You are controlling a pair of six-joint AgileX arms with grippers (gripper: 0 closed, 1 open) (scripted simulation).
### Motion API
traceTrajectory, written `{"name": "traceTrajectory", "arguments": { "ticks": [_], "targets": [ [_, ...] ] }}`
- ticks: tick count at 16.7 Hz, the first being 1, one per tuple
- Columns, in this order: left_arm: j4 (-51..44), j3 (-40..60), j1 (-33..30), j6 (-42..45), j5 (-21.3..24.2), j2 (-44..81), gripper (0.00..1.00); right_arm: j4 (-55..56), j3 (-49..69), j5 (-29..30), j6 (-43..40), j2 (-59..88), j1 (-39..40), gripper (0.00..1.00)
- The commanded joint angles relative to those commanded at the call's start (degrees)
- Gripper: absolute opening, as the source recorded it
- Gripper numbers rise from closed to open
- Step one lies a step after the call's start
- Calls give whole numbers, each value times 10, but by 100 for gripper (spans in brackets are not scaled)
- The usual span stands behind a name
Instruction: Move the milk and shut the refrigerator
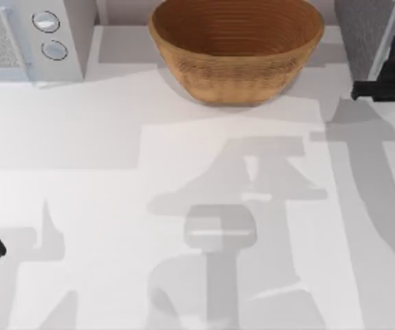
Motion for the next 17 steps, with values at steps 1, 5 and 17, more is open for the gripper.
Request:
{"name": "traceTrajectory", "arguments": {
  "ticks": [1,5,17],
  "targets": [
    [0,0,0,0,0,0,100,-3,-29,-36,0,-32,-34,0],
    [0,0,0,0,0,0,100,-10,-107,-120,0,-114,-117,0],
    [0,0,0,0,0,0,100,-13,21,-161,-4,9,-155,0]
  ]
}}
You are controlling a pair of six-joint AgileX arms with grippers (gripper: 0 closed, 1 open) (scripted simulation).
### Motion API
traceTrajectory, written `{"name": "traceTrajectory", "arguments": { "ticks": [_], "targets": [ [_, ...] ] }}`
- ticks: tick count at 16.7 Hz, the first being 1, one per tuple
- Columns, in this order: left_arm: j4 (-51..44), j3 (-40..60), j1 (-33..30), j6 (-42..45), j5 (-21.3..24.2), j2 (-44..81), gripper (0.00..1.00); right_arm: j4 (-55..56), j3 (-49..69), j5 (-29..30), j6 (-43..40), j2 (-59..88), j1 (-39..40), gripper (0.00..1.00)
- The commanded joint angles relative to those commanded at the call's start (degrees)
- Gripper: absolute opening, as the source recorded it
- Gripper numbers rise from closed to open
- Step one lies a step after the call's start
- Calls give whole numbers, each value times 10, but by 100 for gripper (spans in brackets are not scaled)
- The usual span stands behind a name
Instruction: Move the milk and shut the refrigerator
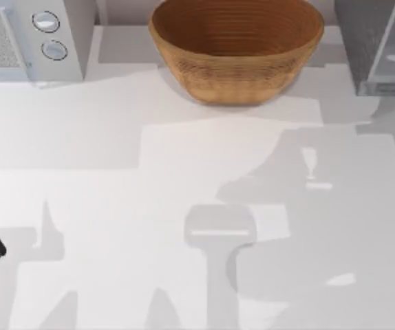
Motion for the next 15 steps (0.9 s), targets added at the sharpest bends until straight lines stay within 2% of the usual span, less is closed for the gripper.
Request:
{"name": "traceTrajectory", "arguments": {
  "ticks": [8,11,15],
  "targets": [
    [0,0,0,0,0,0,100,-42,300,-80,-2,268,-76,0],
    [0,0,0,0,0,0,100,-55,353,-98,-2,319,-91,0],
    [0,0,0,0,0,0,100,-56,360,-100,-2,325,-94,0]
  ]
}}
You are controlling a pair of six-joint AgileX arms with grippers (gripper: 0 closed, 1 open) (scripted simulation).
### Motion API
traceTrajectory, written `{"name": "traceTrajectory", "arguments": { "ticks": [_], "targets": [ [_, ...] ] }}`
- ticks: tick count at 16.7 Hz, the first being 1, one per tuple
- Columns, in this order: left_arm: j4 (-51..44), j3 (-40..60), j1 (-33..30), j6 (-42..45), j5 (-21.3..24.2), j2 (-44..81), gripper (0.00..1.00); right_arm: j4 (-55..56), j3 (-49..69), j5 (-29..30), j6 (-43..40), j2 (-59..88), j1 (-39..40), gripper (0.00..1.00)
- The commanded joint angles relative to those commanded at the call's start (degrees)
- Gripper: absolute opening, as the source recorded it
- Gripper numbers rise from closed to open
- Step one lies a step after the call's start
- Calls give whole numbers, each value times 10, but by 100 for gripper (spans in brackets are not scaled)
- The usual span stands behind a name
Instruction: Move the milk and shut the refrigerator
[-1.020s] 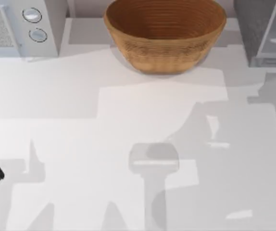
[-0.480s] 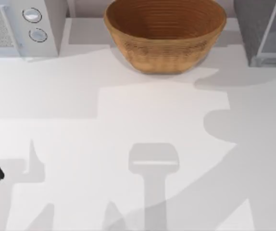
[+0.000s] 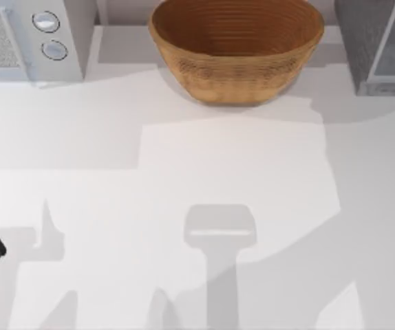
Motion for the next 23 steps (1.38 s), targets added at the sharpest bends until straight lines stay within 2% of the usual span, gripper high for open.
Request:
{"name": "traceTrajectory", "arguments": {
  "ticks": [8,21,23],
  "targets": [
    [0,0,0,0,0,0,100,0,0,0,0,0,0,0],
    [0,0,0,0,0,0,100,0,0,0,0,0,0,98],
    [0,0,0,0,0,0,100,0,0,0,0,0,0,100]
  ]
}}
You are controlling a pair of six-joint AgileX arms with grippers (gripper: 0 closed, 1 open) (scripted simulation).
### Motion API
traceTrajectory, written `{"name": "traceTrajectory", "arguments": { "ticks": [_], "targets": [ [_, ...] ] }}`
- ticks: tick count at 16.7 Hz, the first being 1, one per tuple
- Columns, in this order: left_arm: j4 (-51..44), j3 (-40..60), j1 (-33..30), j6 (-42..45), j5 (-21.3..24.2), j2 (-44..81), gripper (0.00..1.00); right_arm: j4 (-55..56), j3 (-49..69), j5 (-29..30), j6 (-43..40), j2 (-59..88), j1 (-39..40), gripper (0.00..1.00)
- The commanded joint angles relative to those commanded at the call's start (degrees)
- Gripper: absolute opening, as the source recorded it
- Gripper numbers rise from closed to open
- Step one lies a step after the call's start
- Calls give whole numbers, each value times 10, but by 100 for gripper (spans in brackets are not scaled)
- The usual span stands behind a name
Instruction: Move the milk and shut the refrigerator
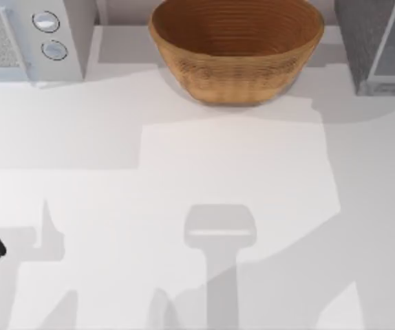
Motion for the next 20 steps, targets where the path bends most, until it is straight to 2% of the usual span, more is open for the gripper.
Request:
{"name": "traceTrajectory", "arguments": {
  "ticks": [11,15,20],
  "targets": [
    [0,0,0,0,0,0,100,-14,-18,1,1,-36,7,100],
    [0,0,0,0,0,0,100,-67,-84,8,1,-167,21,100],
    [0,0,0,0,0,0,100,-176,-221,31,-1,-445,43,100]
  ]
}}
